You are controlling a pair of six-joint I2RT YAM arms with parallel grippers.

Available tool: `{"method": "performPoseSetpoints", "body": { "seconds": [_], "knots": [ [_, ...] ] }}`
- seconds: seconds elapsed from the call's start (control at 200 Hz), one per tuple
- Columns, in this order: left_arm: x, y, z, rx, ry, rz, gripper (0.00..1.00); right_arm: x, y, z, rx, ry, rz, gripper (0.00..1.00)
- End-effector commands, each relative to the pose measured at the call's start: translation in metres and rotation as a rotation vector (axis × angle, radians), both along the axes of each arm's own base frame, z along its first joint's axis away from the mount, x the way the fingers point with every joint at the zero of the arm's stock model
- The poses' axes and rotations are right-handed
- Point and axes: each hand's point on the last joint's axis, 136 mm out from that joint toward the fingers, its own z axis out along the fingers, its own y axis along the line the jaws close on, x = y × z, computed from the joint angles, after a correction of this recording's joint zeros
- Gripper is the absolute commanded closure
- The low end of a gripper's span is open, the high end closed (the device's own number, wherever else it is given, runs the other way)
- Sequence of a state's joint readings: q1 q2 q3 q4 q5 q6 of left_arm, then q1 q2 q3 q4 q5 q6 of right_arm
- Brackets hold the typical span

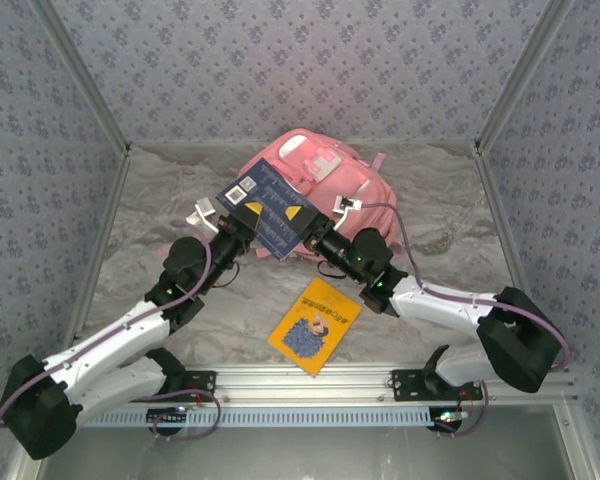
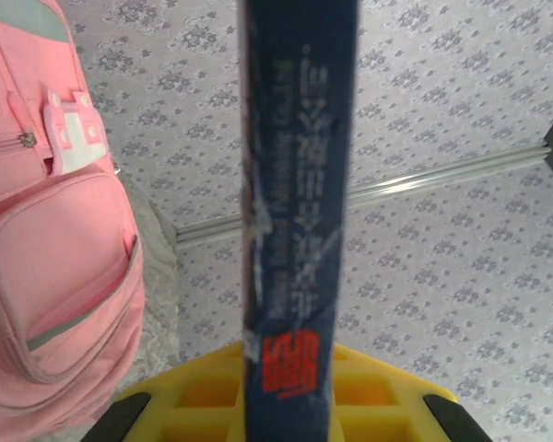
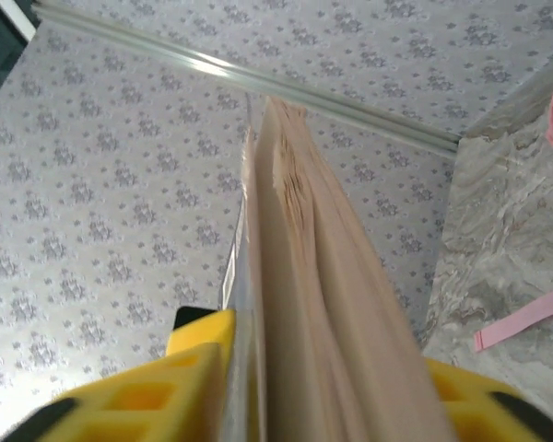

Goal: Pack the student bag

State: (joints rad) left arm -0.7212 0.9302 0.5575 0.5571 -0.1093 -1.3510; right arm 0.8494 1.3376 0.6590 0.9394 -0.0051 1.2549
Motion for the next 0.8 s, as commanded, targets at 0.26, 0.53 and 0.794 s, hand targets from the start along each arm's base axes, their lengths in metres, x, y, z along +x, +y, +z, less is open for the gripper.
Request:
{"method": "performPoseSetpoints", "body": {
  "seconds": [0.26, 0.53, 0.794],
  "knots": [
    [0.001, 0.002, 0.005, 0.145, -0.021, 0.034, 0.78, 0.004, -0.018, 0.006, 0.016, -0.004, -0.071, 1.00],
    [0.002, -0.022, -0.014, 0.476, -0.023, -0.088, 0.46, 0.019, -0.092, -0.033, -0.066, 0.109, -0.234, 1.00],
    [0.019, -0.116, -0.056, 0.809, 0.024, -0.548, 0.33, -0.002, -0.229, -0.070, -0.363, 0.300, -0.650, 1.00]
  ]
}}
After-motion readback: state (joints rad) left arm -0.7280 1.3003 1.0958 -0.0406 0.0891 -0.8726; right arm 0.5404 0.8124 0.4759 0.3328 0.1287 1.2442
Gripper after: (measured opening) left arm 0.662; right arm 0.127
